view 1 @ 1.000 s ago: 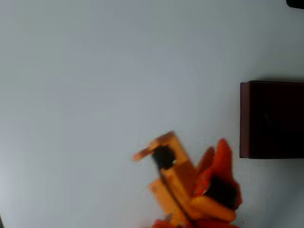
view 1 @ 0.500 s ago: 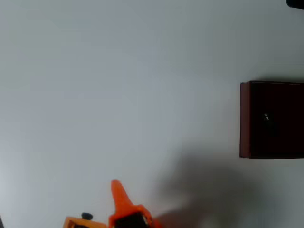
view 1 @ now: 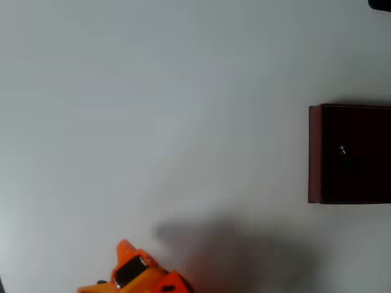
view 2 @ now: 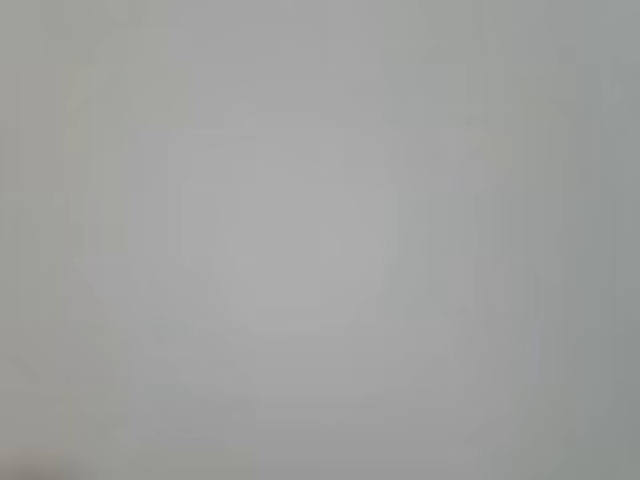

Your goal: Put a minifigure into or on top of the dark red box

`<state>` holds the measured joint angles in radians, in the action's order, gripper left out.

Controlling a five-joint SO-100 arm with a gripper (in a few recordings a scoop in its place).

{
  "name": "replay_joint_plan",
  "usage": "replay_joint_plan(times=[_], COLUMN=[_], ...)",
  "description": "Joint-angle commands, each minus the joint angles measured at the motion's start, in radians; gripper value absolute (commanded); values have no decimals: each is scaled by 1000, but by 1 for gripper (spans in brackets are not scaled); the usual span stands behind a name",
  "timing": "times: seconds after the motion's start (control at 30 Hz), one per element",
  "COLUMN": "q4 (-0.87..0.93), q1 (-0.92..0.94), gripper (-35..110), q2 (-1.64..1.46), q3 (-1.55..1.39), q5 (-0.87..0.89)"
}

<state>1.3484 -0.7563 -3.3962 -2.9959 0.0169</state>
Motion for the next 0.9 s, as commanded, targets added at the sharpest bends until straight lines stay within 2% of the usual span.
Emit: replay_joint_plan(times=[0.0,0.17,0.87], q4=[-8,11,11], q1=[-21,-80,-80], gripper=[0,0,0], q2=[-17,-15,-15], q3=[-29,-25,-25], q5=[31,-20,-21])
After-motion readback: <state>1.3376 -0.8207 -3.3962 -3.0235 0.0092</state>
